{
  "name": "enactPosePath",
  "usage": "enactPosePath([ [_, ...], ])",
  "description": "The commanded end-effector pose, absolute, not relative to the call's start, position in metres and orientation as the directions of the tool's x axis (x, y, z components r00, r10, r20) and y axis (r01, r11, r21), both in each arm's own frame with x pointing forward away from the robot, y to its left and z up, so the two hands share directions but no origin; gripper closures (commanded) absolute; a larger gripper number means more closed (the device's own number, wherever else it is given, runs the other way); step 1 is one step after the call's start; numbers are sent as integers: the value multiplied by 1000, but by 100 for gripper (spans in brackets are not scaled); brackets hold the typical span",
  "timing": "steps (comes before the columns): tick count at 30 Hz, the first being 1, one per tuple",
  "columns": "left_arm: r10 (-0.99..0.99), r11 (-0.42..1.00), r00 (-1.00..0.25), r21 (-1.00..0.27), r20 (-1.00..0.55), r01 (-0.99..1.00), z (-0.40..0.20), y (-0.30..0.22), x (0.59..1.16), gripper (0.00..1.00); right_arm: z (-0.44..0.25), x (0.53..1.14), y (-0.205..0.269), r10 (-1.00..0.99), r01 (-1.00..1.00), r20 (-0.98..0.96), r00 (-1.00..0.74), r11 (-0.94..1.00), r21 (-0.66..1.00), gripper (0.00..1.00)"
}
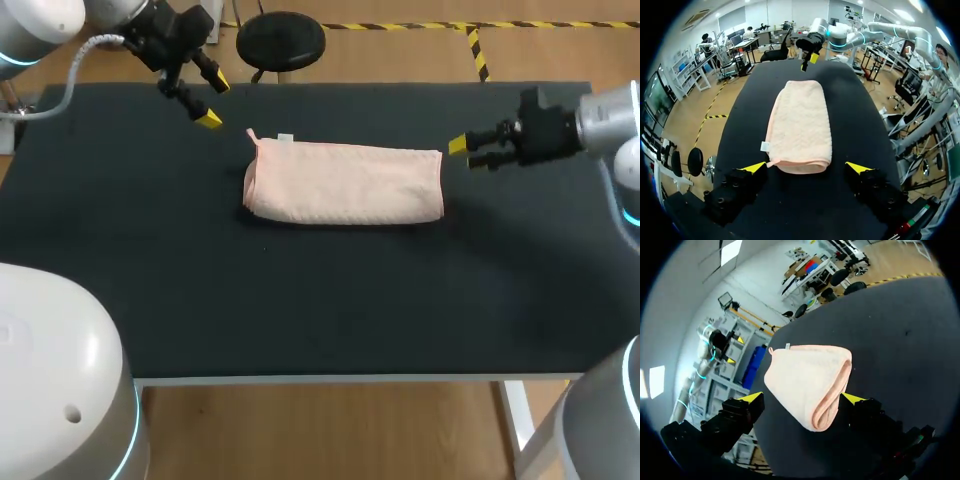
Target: Fold the towel
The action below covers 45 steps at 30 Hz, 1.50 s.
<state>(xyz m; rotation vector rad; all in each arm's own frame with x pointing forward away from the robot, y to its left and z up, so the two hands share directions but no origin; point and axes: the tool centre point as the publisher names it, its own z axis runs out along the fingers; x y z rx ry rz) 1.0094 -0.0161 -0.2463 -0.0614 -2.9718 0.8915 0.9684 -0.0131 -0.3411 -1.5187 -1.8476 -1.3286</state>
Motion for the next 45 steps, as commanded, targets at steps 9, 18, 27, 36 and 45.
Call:
enactPosePath([
  [9, 50, 833, -998, -552, 24, 28, -247, -16, 1010, 0, -361, 973, 2, 447, 949, 895, -12, -278, 151, 0],
  [18, 50, 833, -998, -552, 24, 28, -247, -16, 1010, 0, -360, 986, -2, 507, 981, 861, -33, -149, 125, 0],
  [27, 50, 833, -998, -552, 24, 28, -247, -16, 1010, 0, -386, 990, -1, 545, 998, 837, -51, -4, 64, 0],
  [36, 50, 833, -998, -552, 24, 28, -247, -16, 1010, 0, -397, 991, 9, 552, 999, 832, -55, 31, 45, 0],
  [45, 50, 833, -998, -552, 24, 28, -247, -16, 1010, 0, -403, 990, 15, 562, 999, 826, -43, 34, 30, 0],
])
